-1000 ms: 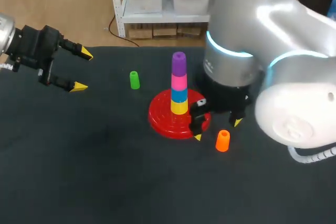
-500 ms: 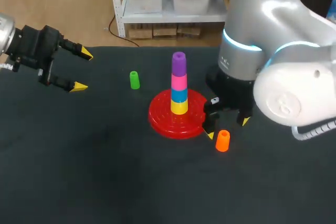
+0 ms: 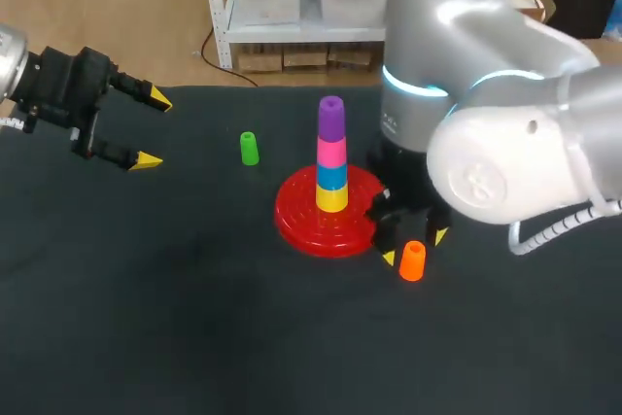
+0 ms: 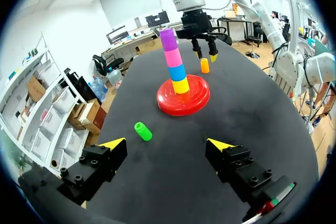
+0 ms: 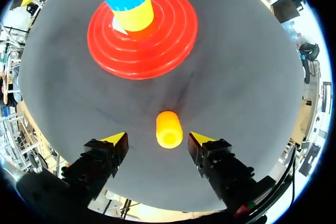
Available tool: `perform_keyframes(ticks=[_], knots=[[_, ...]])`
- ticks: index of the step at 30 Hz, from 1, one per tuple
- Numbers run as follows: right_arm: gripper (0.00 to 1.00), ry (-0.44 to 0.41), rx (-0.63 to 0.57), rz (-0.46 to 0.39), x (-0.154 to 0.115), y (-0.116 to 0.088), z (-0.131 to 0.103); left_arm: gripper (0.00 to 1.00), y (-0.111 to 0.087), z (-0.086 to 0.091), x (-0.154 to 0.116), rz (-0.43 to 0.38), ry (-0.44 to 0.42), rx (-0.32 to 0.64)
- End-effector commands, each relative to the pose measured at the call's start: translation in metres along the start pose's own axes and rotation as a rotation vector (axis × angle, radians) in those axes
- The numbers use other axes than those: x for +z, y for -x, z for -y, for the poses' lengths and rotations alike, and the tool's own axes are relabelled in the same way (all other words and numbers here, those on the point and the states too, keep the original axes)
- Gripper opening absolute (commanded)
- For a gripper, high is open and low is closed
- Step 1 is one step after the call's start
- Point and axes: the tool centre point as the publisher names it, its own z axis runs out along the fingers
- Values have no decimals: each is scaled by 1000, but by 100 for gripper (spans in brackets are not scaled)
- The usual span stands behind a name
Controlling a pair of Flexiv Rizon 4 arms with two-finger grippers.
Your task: Pick up and stack the cylinders on the red base in this order: pink,purple,orange,green
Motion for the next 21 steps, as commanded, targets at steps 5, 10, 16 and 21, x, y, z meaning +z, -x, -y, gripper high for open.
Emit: perform_keyframes(ticks=[5,10,16,21], knots=[[68,-16,12,24,6,-7,-3,100,-1,2,0,2,5,3],[57,-30,26,28,5,-10,-1,100,-1,2,0,2,5,3],[53,-34,40,31,7,-12,-1,100,-1,2,0,2,5,3],[53,-33,43,29,9,-12,1,100,-1,2,0,2,5,3]])
